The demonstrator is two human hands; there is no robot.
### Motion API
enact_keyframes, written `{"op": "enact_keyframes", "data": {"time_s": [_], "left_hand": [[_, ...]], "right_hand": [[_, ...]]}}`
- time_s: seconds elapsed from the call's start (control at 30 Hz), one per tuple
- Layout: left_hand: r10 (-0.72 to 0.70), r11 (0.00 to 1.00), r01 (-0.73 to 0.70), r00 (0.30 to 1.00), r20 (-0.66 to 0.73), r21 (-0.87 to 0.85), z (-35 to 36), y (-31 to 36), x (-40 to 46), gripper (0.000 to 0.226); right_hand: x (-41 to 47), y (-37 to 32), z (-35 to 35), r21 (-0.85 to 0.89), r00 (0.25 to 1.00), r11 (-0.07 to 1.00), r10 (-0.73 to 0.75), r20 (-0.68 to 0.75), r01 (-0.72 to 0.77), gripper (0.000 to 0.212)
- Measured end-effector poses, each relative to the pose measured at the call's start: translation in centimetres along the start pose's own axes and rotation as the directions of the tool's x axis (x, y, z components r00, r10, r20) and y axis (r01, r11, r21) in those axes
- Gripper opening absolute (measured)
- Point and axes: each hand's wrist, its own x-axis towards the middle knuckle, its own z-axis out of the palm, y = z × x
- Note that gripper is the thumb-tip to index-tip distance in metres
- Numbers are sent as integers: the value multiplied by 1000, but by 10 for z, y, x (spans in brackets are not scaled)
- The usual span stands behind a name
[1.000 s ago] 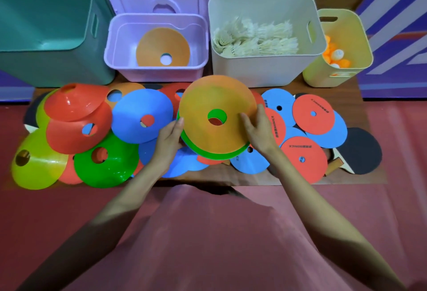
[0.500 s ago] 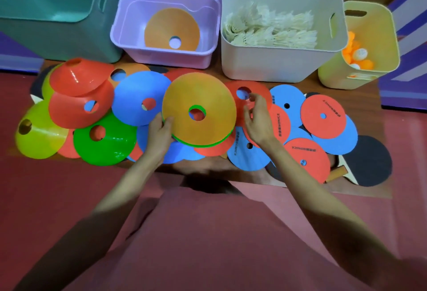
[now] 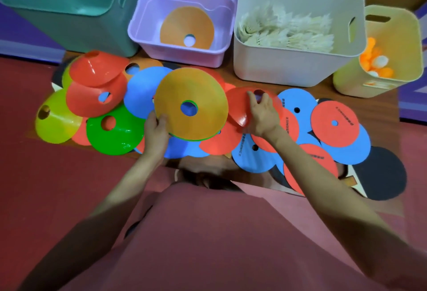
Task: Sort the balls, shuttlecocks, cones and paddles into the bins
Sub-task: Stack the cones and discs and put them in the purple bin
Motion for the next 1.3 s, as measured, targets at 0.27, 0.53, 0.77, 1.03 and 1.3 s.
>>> {"op": "enact_keyframes", "data": {"time_s": [0.27,0.53,0.77,1.03,1.3], "left_hand": [[56,998,-56,997,-54,10,-21,-3,23,20],[-3,1000,5,995,101,-23,-36,11,31,19],[-87,968,148,955,283,-203,-60,12,40,21],[-107,964,186,924,367,-188,-98,0,66,15],[-61,983,87,985,162,-161,-157,-7,102,13]], "right_hand": [[-60,-46,-62,481,912,868,91,-400,124,66],[-41,-94,-68,850,948,520,225,-226,79,27],[-16,-129,-15,637,895,770,305,-325,-32,28],[-4,-179,-7,574,947,818,153,-281,38,46],[41,-200,18,580,873,770,448,-194,-266,28]]}}
